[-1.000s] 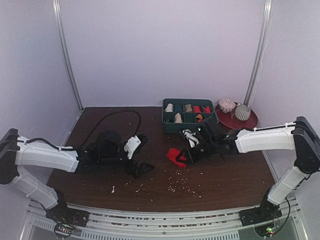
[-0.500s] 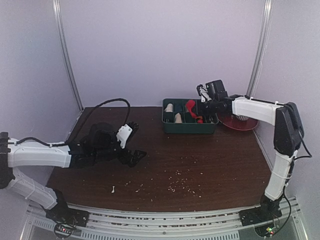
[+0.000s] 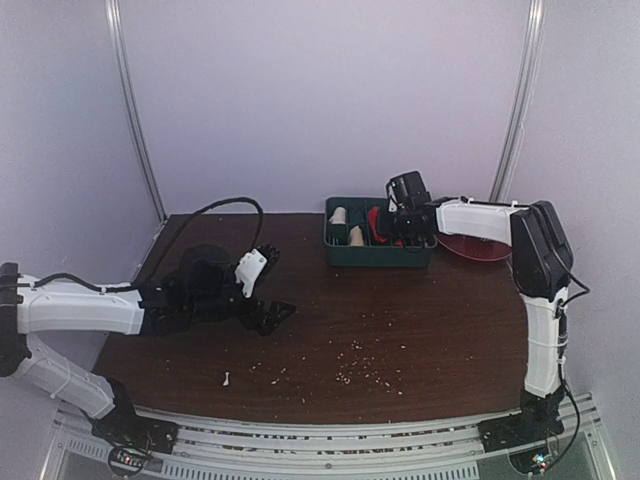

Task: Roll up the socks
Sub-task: Place a pair of socks in the storage box.

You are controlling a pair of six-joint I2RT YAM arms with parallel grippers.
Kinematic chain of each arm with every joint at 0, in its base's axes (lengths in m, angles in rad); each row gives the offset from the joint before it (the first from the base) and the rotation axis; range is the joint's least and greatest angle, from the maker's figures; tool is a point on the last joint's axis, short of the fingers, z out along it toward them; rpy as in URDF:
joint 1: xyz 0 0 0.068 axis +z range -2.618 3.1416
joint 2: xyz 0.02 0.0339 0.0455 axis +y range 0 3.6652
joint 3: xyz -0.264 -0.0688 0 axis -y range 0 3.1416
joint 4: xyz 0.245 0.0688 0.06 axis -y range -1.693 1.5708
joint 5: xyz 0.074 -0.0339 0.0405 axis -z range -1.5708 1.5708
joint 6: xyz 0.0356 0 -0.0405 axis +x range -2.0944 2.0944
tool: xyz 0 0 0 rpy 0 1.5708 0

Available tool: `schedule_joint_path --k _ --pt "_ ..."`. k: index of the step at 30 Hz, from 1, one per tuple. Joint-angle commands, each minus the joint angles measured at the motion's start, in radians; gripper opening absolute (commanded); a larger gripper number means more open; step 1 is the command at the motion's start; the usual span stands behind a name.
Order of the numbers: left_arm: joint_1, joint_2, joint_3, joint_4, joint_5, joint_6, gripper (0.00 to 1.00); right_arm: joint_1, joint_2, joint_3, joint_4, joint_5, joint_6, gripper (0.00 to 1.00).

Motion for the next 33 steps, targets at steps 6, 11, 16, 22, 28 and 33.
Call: schedule_joint_path --k 6,11,16,22,28,33 --pt "0.007 -0.007 0.017 -0.005 0.033 -0.015 0.98 0.023 0.096 0.117 -0.133 0.116 0.062 0.0" --pt "0.007 -0.004 0.029 -0.015 0.061 -0.018 0.98 0.027 0.18 0.251 -0.254 0.159 0.062 0.0" --pt "0.007 -0.006 0.045 -0.043 0.068 -0.023 0.98 0.041 0.253 0.351 -0.392 0.182 0.067 0.0" --pt "0.007 0.004 0.062 -0.061 0.082 -0.026 0.98 0.041 0.291 0.374 -0.486 0.208 0.079 0.0" --pt "0.006 0.024 0.076 -0.076 0.084 -0.016 0.98 0.014 0.367 0.424 -0.541 0.215 0.077 0.0" --pt "0.007 0.027 0.084 -0.081 0.074 -0.015 0.98 0.006 0.403 0.443 -0.51 0.204 0.08 0.06"
